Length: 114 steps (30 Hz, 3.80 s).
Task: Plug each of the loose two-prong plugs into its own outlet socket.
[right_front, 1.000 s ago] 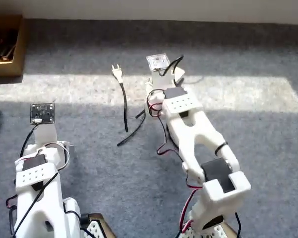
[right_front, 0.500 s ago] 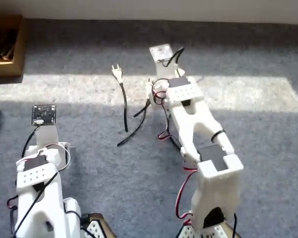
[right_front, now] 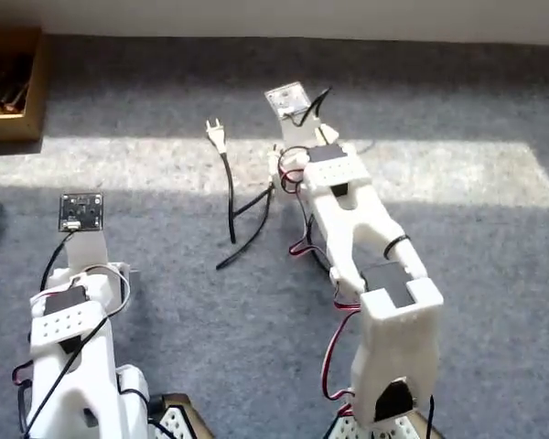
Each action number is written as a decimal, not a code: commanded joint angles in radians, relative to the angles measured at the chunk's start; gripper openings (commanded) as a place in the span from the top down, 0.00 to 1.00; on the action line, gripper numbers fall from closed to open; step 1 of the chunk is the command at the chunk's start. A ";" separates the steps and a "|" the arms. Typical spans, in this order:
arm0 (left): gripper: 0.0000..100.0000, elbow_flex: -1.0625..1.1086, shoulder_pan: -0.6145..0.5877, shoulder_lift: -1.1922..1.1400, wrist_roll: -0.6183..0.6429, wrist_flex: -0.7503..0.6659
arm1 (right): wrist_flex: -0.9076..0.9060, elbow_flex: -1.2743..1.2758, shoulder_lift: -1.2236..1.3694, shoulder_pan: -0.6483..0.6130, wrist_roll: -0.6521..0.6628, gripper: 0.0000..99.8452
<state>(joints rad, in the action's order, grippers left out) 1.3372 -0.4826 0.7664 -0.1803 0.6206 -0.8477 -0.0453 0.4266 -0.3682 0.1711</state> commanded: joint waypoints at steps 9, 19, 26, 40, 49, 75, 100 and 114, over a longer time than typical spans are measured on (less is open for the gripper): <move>0.75 -0.002 0.015 0.019 0.002 -0.014 | -0.030 -0.054 0.087 0.013 0.005 0.73; 0.75 -0.002 0.015 0.019 0.002 -0.014 | -0.243 -0.179 0.081 0.008 0.005 0.98; 0.75 -0.001 0.015 0.024 0.003 -0.014 | -0.564 -0.366 0.082 -0.016 0.043 0.99; 0.75 -0.018 -0.012 0.025 -0.041 -0.015 | -0.888 -0.332 -0.127 -0.544 0.299 0.99; 0.75 -0.021 -0.107 0.021 -0.123 -0.084 | -0.909 0.208 -0.694 -0.705 0.249 0.99; 0.75 -0.064 0.008 0.019 -0.187 0.037 | 0.045 0.854 -0.521 -0.458 0.640 0.99; 0.75 -0.079 0.008 0.019 -0.187 0.035 | -0.177 0.690 -0.607 -0.535 0.525 0.98; 0.75 -0.077 0.007 0.019 -0.187 0.037 | -0.308 0.734 -0.823 -0.518 0.520 0.57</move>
<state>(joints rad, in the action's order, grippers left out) 1.2866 -0.4826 0.7756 -0.3613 0.6513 -1.1776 0.6928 -0.3575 -0.8961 0.7020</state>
